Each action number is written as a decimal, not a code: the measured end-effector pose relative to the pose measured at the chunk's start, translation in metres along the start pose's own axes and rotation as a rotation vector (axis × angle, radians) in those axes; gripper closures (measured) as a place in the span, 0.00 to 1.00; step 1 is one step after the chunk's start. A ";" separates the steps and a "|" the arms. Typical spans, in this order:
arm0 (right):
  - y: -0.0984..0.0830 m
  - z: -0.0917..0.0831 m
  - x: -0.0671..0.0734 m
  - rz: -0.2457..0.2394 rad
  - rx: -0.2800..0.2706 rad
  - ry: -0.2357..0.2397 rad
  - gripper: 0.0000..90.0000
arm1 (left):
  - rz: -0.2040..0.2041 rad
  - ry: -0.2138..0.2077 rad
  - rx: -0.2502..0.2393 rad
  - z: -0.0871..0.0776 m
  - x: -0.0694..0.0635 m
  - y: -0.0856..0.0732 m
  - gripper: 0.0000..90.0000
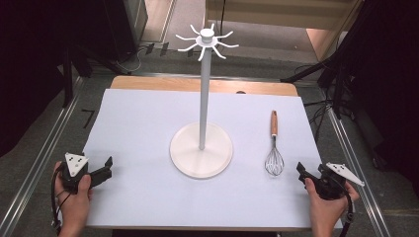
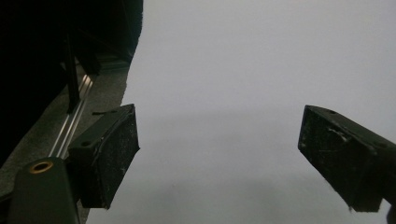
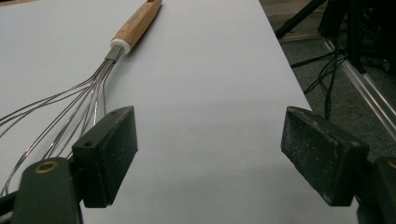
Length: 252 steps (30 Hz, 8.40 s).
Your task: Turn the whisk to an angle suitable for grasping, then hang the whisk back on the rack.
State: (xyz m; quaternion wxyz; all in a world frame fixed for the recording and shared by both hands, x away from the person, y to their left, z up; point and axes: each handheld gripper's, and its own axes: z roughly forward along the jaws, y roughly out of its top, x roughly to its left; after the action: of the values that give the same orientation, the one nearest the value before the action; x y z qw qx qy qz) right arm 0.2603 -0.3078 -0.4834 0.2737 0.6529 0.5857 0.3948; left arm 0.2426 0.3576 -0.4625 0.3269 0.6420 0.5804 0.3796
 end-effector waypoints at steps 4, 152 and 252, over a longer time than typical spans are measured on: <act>0.007 0.001 0.000 -0.007 0.030 0.001 0.22 | 0.002 0.001 -0.003 0.000 0.000 0.000 0.15; 0.116 0.115 0.110 -0.024 0.573 0.002 0.94 | 0.000 -0.024 -0.008 -0.001 0.001 0.000 0.15; 0.129 -0.010 0.176 -0.196 -0.489 0.969 0.94 | -0.004 -0.021 -0.008 -0.001 0.001 0.000 0.15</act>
State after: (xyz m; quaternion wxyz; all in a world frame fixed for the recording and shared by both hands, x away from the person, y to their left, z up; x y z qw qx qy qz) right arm 0.3229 -0.1569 -0.3382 0.1519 0.2562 0.5937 0.7475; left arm 0.2419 0.3588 -0.4624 0.3365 0.6434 0.5767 0.3745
